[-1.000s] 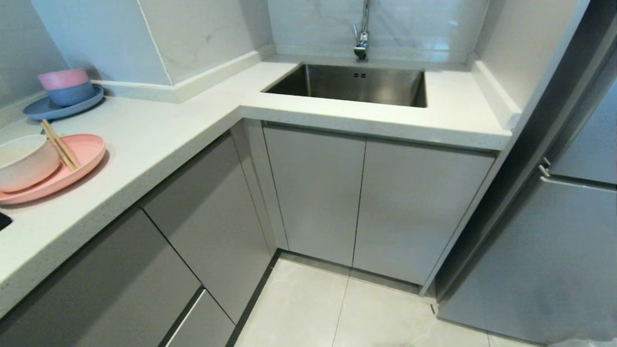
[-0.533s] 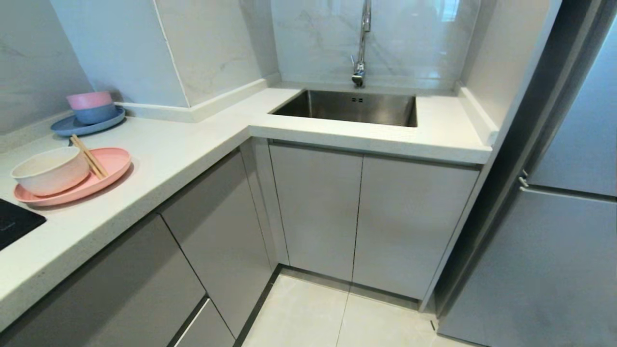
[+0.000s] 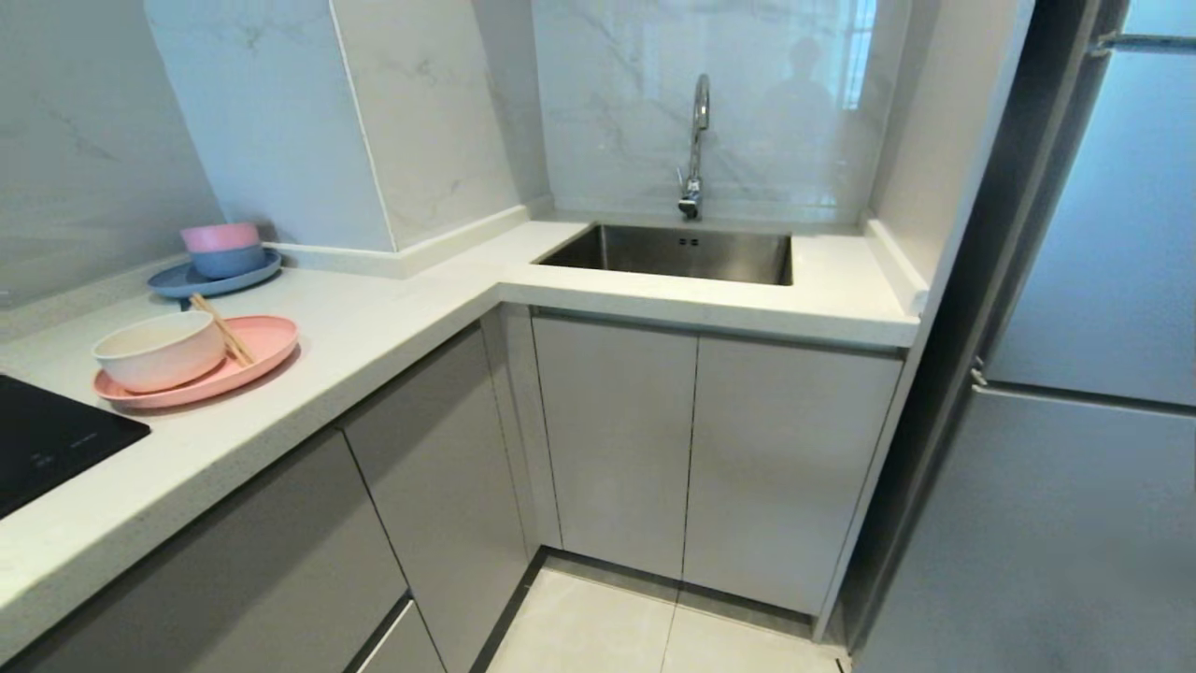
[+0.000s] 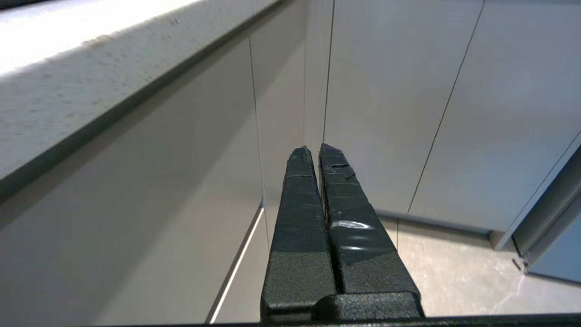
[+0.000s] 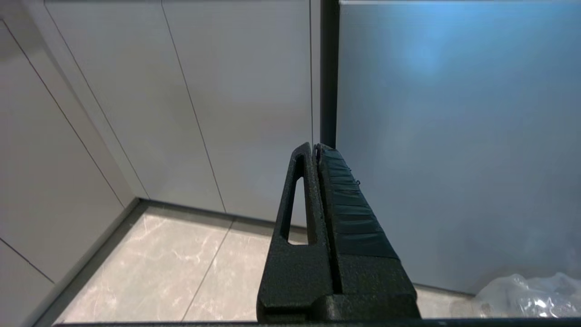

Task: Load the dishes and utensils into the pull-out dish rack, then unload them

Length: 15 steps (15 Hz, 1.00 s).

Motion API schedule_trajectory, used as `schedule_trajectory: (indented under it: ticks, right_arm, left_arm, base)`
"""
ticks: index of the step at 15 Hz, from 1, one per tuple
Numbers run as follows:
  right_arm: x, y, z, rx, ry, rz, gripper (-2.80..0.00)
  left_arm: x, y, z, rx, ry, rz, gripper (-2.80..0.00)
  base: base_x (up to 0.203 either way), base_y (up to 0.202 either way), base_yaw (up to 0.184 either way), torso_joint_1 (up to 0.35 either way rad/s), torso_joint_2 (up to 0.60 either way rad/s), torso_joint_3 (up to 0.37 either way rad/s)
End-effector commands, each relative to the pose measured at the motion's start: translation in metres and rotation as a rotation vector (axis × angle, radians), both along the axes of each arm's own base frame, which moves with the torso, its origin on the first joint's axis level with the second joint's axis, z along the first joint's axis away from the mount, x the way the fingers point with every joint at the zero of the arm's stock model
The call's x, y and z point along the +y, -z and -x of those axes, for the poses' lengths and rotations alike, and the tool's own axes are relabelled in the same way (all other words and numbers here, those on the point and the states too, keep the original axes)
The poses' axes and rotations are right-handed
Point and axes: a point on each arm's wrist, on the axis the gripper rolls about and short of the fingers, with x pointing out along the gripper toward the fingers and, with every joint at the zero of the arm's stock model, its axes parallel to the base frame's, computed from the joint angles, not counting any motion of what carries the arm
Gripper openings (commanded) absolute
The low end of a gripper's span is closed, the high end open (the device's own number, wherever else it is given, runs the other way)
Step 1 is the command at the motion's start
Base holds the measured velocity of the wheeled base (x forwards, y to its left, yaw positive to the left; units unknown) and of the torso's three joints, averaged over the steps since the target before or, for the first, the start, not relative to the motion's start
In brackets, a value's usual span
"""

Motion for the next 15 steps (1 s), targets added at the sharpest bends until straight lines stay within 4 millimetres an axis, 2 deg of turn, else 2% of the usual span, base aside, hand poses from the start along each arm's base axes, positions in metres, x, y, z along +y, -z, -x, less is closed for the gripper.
schedule_trajectory:
  ticks: [1,5,15]
  right_arm:
    - [0.0000,0.0004,-0.0001,0.002,0.000,0.000,-2.80]
    - [0.0000,0.0004,-0.0001,0.002,0.000,0.000,-2.80]
    - [0.0000,0.0004,-0.0001,0.002,0.000,0.000,-2.80]
  left_arm:
    - [0.0000,0.0000,0.0001,-0.001,-0.001,0.000,-2.80]
    - [0.0000,-0.0001,0.0001,-0.003,-0.001,0.002,-2.80]
    - [0.0000,-0.0001,0.0001,-0.003,-0.001,0.003,-2.80]
  base:
    - [0.000,0.000,0.000,0.007,0.00,0.194]
    - [0.000,0.000,0.000,0.005,0.00,0.120]
    - [0.000,0.000,0.000,0.000,0.00,0.004]
